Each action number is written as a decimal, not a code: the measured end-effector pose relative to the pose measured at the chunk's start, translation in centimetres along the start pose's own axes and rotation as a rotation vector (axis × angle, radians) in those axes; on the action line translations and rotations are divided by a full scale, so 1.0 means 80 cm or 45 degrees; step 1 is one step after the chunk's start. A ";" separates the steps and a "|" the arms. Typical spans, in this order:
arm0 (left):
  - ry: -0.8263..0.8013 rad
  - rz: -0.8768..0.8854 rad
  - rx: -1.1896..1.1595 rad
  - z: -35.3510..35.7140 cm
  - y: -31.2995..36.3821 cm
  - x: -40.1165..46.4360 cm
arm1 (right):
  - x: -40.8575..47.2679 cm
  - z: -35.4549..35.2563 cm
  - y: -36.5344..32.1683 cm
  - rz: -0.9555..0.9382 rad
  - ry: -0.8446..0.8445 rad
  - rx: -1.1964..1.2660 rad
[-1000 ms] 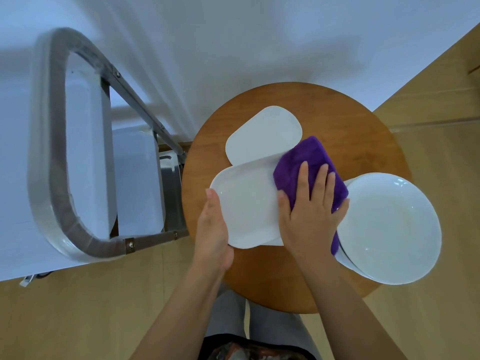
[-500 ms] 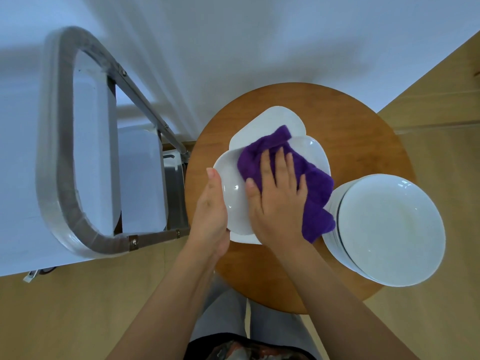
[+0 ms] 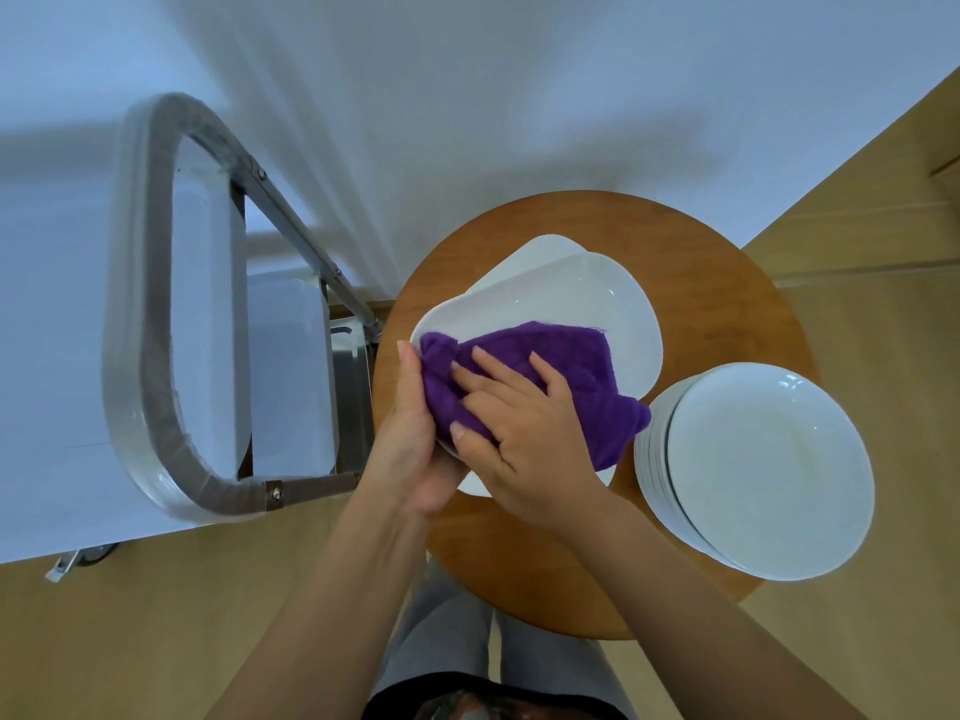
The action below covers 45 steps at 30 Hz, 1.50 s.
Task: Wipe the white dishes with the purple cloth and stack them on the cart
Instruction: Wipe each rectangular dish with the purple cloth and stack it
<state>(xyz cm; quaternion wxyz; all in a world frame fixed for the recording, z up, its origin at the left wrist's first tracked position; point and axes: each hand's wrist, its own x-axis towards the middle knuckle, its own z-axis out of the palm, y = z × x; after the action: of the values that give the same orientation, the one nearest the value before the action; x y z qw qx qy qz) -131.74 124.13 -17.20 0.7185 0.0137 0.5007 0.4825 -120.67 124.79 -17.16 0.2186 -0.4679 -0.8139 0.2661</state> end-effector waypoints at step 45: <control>-0.173 -0.018 1.322 -0.016 0.064 0.005 | -0.008 -0.041 0.072 -0.154 -0.498 -0.006</control>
<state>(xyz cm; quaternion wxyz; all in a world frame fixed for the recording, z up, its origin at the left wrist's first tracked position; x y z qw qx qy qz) -136.11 126.55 -15.51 0.6512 0.3960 0.6262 0.1639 -114.70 127.41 -18.36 0.0709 -0.3579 -0.8682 0.3364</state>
